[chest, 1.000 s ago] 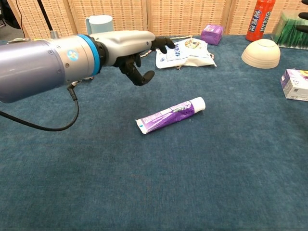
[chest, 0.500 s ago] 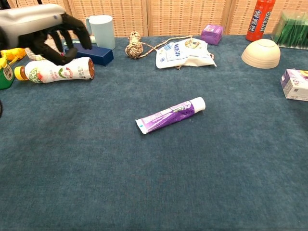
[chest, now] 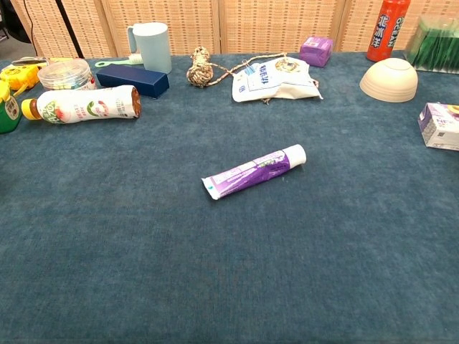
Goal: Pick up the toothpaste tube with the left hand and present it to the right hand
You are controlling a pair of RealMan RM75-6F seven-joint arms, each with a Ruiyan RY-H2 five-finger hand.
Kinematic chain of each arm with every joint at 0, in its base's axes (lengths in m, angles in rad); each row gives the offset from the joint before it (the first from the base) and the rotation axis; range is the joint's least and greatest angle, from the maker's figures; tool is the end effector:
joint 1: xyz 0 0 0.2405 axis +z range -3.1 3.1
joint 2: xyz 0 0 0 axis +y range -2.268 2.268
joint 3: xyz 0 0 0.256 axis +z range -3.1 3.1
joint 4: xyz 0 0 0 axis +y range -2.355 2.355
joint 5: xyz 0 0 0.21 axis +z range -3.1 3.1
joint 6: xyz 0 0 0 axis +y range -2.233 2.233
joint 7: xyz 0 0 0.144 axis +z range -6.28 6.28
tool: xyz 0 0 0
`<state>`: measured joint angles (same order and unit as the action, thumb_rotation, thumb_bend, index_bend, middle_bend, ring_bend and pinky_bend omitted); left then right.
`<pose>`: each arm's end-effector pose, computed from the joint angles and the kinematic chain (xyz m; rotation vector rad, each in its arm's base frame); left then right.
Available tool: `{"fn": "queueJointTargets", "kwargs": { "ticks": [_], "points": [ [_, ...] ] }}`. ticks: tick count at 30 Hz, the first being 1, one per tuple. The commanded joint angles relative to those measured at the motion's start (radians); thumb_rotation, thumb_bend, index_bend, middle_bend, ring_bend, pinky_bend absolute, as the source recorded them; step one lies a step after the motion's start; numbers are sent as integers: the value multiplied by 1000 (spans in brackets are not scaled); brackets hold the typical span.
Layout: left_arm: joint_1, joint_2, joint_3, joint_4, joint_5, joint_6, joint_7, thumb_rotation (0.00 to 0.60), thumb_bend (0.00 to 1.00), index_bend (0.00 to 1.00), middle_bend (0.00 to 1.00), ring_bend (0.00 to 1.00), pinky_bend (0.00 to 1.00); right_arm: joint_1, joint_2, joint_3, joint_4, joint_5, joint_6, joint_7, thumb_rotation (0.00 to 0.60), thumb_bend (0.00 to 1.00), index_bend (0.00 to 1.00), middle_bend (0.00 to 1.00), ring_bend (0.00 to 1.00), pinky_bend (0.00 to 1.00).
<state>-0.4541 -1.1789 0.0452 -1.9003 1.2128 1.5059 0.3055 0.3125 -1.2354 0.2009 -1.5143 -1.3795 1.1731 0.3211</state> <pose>-0.2175 0.2445 0.1171 -1.4787 -0.9239 -0.9506 -0.2836 -0.2812 0.1184 1.3518 -1.2398 1.1771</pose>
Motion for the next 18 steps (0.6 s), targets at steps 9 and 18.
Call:
{"fn": "queueJointTargets", "kwargs": {
  "ticks": [9, 18],
  "points": [
    [178, 124, 94, -29, 125, 76, -109, 600, 563, 298, 276, 248, 307, -120, 117, -92, -138, -39, 184, -305, 600, 0, 63, 0, 0, 0],
    [223, 157, 88, -54, 159, 85, -101, 600, 563, 298, 275, 245, 271, -156, 155, -111, -184, -54, 229, -341, 600, 0, 42, 0, 0, 0]
  ]
}}
